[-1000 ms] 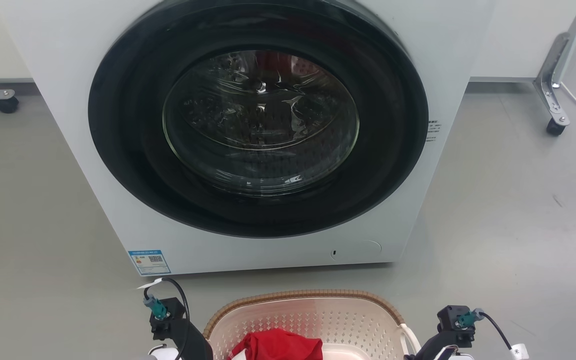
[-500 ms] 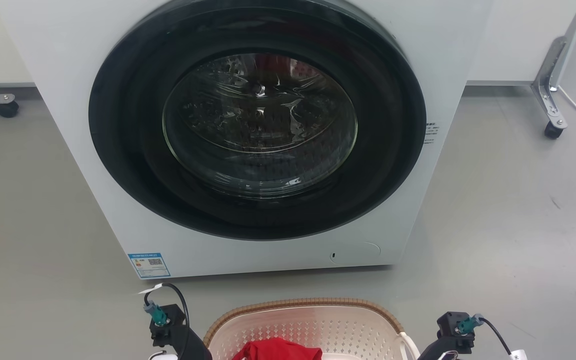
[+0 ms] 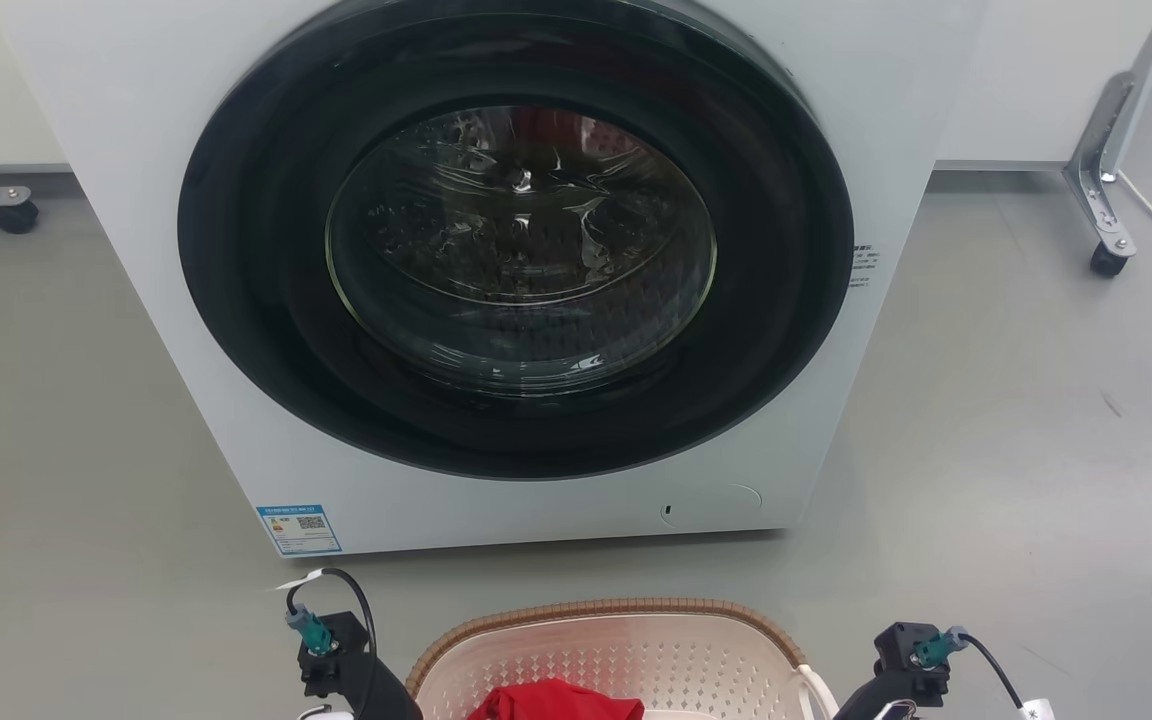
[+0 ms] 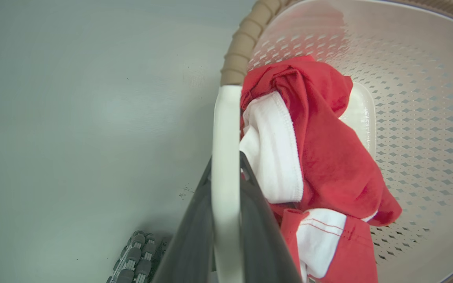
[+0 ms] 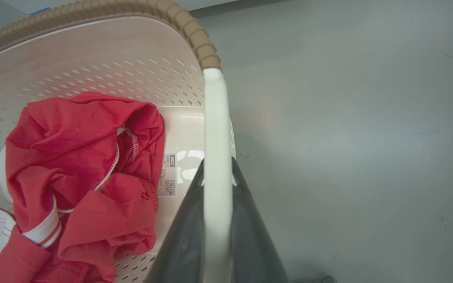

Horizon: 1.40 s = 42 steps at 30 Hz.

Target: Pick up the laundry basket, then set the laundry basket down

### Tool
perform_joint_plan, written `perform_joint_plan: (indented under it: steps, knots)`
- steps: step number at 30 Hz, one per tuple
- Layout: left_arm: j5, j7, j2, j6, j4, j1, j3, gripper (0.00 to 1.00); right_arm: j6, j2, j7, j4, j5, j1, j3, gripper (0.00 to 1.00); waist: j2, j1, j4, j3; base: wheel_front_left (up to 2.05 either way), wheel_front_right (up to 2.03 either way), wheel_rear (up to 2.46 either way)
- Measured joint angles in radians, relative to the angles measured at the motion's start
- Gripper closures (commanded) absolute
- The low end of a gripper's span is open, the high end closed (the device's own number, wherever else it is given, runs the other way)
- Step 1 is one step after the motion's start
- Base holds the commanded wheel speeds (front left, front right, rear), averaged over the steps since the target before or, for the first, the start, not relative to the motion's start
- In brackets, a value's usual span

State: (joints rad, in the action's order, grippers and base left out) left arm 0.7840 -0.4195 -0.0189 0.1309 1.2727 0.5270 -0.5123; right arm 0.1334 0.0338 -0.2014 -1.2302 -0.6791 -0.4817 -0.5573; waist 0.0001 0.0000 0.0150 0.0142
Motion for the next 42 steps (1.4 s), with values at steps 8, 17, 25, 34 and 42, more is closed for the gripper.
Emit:
perform_joint_plan:
  steps: [8,17,25,34,42]
  knots:
    - [0.000,0.000,0.000,0.000,0.002,0.000,-0.002,1.00,0.000,0.000,-0.001,-0.001,-0.007,-0.002,-0.007,1.00,0.0000,0.0000,-0.001,-0.001,0.00,0.00,0.00]
    - [0.007,0.009,-0.001,0.000,0.003,0.001,-0.003,1.00,0.000,0.000,0.000,-0.003,-0.010,-0.012,-0.016,1.00,0.0000,0.0000,-0.004,-0.007,0.00,0.00,0.00]
    - [0.007,0.035,-0.002,0.000,0.004,0.003,-0.004,1.00,0.000,0.001,0.010,-0.001,-0.022,-0.017,-0.026,1.00,0.0000,0.0000,-0.008,-0.025,0.00,0.00,0.00]
    - [0.007,0.080,-0.002,0.000,0.003,0.015,-0.009,1.00,0.000,0.001,0.037,0.000,-0.025,-0.022,-0.033,1.00,0.0000,0.0000,-0.008,-0.068,0.00,0.00,0.00]
    - [0.005,0.134,-0.003,0.000,-0.006,0.050,-0.009,1.00,0.000,0.007,0.075,0.006,-0.024,-0.066,-0.034,1.00,0.0000,0.0001,-0.010,-0.140,0.00,0.00,0.00]
